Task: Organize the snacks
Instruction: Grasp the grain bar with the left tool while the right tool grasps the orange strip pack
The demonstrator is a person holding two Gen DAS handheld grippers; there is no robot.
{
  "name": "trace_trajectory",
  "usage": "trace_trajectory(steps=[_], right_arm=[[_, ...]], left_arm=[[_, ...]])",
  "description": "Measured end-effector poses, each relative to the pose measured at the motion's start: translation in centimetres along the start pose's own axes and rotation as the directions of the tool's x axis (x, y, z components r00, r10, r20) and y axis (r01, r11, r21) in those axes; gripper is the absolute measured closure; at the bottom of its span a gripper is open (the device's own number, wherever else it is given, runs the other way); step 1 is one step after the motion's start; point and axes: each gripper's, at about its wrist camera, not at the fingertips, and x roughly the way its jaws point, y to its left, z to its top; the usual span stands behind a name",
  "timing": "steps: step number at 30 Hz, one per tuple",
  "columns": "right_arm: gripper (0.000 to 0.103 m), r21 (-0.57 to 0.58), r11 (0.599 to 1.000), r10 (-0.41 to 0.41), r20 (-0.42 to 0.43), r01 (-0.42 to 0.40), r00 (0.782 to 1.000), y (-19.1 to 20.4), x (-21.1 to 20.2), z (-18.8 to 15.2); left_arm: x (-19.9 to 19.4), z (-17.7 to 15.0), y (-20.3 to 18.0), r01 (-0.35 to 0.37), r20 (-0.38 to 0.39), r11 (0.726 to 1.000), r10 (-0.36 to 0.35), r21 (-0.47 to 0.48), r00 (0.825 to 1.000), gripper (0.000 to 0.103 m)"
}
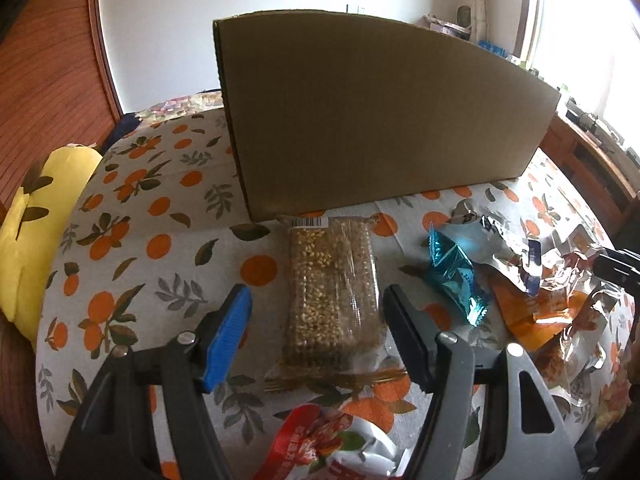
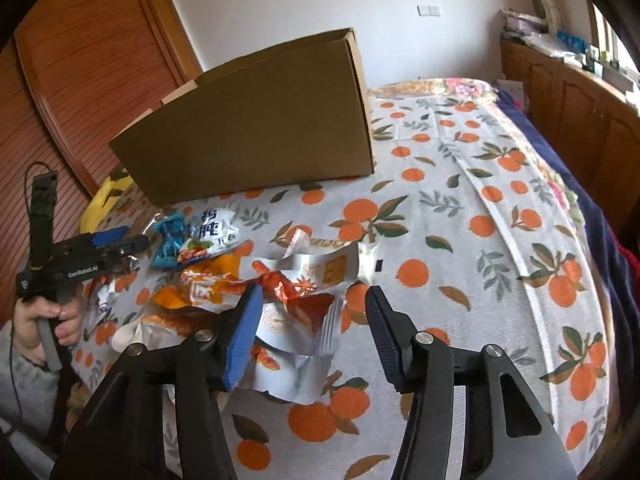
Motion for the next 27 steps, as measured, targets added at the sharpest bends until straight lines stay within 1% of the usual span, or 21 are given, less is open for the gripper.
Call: trace_trajectory(steps=[3, 5, 6, 8, 9, 11, 12, 17, 21, 23, 24, 25, 26, 27], right_arm=[[0.051, 0.022, 1.0, 0.022, -0.022, -0.022, 1.0, -0.3, 0.4, 0.2], [0.058, 0.028, 0.999, 0.026, -0.032, -0.025, 0.999, -0.4, 0.6, 0.3], [0.058, 0.028, 0.999, 0.025, -0.037, -0.024, 0.999, -0.3, 0.7, 0.3], [0.066, 0.018, 1.0, 0.025, -0.041, -0.024, 0.999, -0.1, 0.6, 0.5], [0.071, 0.01, 1.0, 0.012, -0.039, -0.012, 0.999, 0.1, 0.6, 0.5], [0.086, -0.01, 1.0, -0.016, -0.033, 0.015, 0.999, 0.4, 0.5, 0.6], [0.086, -0.011, 1.0, -0.008, -0.035, 0.007, 0.999, 0.4, 0.4, 0.6], [0.091, -0.028, 0.999, -0.017, -0.022, 0.016, 1.0, 0.8, 0.0, 0.7], [0.094, -0.024, 1.0, -0.012, 0.014, 0.012, 1.0, 0.9, -1.0, 0.8], [0.096, -0.028, 1.0, -0.001, 0.032, 0.002, 0.999, 1.1, -1.5, 1.0], [0.096, -0.033, 0.999, 0.004, 0.041, -0.002, 0.999, 1.3, -1.8, 1.1], [0.096, -0.035, 0.999, 0.005, 0.044, -0.004, 0.999, 1.4, -1.9, 1.1], [0.097, -0.038, 0.999, 0.005, 0.048, -0.003, 0.999, 1.6, -2.1, 1.1], [0.097, -0.042, 0.999, 0.002, 0.052, 0.0, 0.999, 1.7, -2.3, 1.1]], left_arm=[[0.3, 0.1, -0.1, -0.005, -0.014, 1.0, 0.005, 0.006, 1.0, 0.034], [0.4, 0.1, -0.2, -0.008, -0.015, 1.0, 0.008, 0.012, 1.0, 0.034], [0.4, 0.1, -0.2, -0.01, -0.016, 1.0, 0.011, 0.014, 1.0, 0.034], [0.4, 0.1, -0.3, -0.013, -0.016, 1.0, 0.013, 0.017, 1.0, 0.034], [0.4, 0.1, -0.4, -0.014, -0.016, 1.0, 0.014, 0.018, 1.0, 0.034], [0.4, 0.1, -0.3, -0.012, -0.016, 1.0, 0.012, 0.017, 1.0, 0.034], [0.4, 0.0, -0.3, -0.011, -0.015, 1.0, 0.011, 0.016, 1.0, 0.034], [0.4, 0.0, -0.3, -0.011, -0.016, 1.0, 0.012, 0.016, 1.0, 0.034], [0.4, 0.1, -0.2, -0.006, -0.015, 1.0, 0.006, 0.008, 1.0, 0.034], [0.3, 0.2, 0.1, 0.011, -0.008, 1.0, -0.011, -0.006, 1.0, 0.04], [0.2, 0.2, 0.1, 0.016, -0.009, 1.0, -0.016, -0.013, 1.0, 0.041], [0.2, 0.3, 0.2, 0.021, -0.01, 1.0, -0.022, -0.02, 1.0, 0.044], [0.2, 0.4, 0.2, 0.027, -0.009, 0.999, -0.027, -0.021, 1.0, 0.049], [0.2, 0.4, 0.1, 0.033, -0.01, 0.999, -0.033, -0.02, 0.999, 0.052]])
